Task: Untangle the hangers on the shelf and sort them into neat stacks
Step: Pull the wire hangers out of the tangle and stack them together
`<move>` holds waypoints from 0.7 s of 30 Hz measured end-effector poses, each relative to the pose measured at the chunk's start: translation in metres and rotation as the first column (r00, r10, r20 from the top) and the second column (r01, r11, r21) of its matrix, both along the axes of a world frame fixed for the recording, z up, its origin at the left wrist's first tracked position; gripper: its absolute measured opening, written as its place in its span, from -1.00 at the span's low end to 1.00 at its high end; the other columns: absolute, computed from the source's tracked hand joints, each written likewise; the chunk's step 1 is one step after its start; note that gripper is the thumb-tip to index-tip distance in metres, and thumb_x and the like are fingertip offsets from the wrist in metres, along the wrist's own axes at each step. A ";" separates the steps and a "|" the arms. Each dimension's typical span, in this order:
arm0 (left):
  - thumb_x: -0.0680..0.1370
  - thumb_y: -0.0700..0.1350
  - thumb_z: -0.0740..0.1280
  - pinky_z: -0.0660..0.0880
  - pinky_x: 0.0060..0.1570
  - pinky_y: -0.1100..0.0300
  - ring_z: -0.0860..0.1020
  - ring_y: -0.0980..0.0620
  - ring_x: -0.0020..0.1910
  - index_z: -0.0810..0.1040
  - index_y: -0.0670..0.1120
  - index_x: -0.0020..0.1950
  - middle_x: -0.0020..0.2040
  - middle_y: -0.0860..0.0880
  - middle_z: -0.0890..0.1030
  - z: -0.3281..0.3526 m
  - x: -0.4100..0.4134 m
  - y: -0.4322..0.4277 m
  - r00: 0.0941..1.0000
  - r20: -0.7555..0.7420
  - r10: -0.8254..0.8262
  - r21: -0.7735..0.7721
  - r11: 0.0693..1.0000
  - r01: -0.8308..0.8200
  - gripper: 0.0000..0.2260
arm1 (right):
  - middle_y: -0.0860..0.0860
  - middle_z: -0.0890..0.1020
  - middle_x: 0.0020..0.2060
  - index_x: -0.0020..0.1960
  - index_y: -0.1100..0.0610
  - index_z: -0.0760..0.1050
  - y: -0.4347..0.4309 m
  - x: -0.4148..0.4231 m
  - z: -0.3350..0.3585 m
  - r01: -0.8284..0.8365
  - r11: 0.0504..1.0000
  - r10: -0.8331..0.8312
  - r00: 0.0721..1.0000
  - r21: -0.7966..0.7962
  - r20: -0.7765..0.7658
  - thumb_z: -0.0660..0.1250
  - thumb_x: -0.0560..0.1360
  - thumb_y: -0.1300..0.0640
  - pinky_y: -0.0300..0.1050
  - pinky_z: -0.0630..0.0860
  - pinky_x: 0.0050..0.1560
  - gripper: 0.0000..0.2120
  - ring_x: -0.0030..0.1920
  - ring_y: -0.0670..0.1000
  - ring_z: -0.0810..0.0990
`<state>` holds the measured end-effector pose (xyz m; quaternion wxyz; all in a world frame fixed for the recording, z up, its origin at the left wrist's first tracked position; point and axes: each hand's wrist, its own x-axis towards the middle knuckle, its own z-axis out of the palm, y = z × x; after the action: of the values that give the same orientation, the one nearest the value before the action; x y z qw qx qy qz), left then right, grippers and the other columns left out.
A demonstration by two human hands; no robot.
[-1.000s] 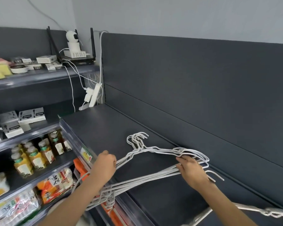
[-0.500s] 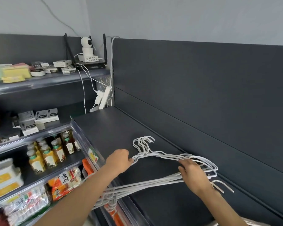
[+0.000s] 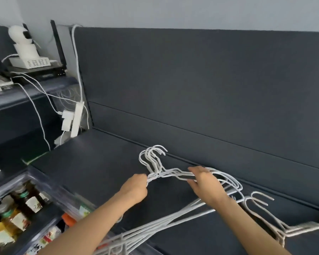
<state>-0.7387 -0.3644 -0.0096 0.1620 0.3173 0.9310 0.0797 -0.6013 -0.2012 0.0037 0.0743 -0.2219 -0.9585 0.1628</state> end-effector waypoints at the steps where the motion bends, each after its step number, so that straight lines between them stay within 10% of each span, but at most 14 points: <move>1: 0.50 -0.30 0.15 0.39 -0.21 0.10 0.52 -0.09 -0.11 0.39 -0.11 -0.07 -0.06 -0.12 0.50 0.006 -0.010 -0.003 0.999 -0.038 -0.026 0.011 1.000 0.027 -0.89 | 0.08 0.43 0.31 0.38 0.17 0.28 -0.005 -0.007 0.004 0.018 1.000 -0.019 1.000 0.017 0.004 0.20 0.54 0.07 -0.08 0.37 0.28 -0.56 0.33 0.07 0.37; 14: 0.57 -0.27 0.07 0.33 -0.28 0.04 0.55 -0.19 -0.15 0.34 -0.18 0.09 -0.02 -0.17 0.58 0.058 -0.073 0.004 0.863 -0.392 -0.320 0.056 0.928 0.369 -0.86 | 0.10 0.19 0.45 0.48 0.20 -0.01 -0.030 -0.051 0.020 0.250 0.959 -0.260 0.963 0.136 0.066 0.25 0.44 -0.21 -0.08 0.07 0.45 -0.19 0.46 0.08 0.14; 21: 0.58 -0.19 0.13 0.37 -0.24 0.11 0.56 -0.10 -0.09 0.37 -0.12 0.10 0.01 -0.08 0.56 0.063 -0.089 0.022 0.800 -0.493 -0.343 0.155 0.870 0.468 -0.88 | 0.14 0.56 0.06 0.18 0.20 0.39 -0.018 -0.058 0.028 0.313 0.941 -0.304 0.949 0.132 -0.085 0.22 0.48 0.14 -0.05 0.36 0.07 -0.71 0.09 0.20 0.50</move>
<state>-0.8280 -0.3424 0.0536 -0.0889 0.5395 0.8321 0.0927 -0.6597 -0.2195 0.0313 0.1452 -0.3579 -0.9183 0.0864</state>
